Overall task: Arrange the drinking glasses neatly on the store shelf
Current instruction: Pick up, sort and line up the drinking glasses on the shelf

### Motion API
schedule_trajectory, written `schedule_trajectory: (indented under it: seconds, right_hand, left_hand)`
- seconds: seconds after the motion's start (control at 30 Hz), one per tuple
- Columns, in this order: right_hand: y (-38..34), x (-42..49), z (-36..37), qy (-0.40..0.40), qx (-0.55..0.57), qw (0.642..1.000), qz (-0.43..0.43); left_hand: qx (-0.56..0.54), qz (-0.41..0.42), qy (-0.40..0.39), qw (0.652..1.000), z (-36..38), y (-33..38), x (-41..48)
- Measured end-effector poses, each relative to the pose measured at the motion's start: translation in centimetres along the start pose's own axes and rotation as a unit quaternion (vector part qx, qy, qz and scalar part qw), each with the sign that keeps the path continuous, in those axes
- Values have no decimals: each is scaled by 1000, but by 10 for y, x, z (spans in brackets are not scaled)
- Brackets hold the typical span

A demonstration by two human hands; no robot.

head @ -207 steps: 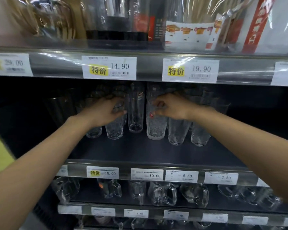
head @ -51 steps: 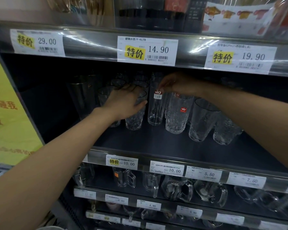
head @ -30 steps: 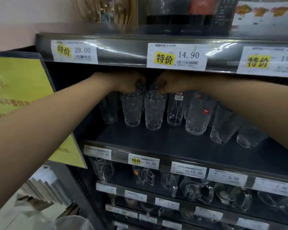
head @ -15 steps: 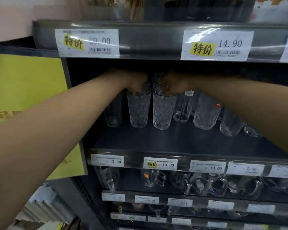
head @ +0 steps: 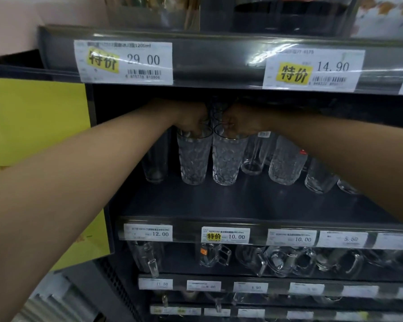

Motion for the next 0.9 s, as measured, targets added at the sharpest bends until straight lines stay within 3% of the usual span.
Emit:
schedule_trajectory:
  seconds: [0.77, 0.9]
  right_hand:
    - [0, 2, -3, 8, 85, 995, 46]
    - [-4, -13, -13, 31, 67, 996, 44]
  left_hand:
    - [-58, -10, 34, 998, -7, 11, -16]
    - [-63, -28, 88, 994, -17, 25, -33]
Point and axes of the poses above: each hand's wrist, its own x-axis towards the middle knuckle, its own z-axis out of the palm, y = z × x, the point moved 1 cm from there along x, towards the middle knuckle, and after that the axes turned 9 degrees about z, right-handed, at the moved point
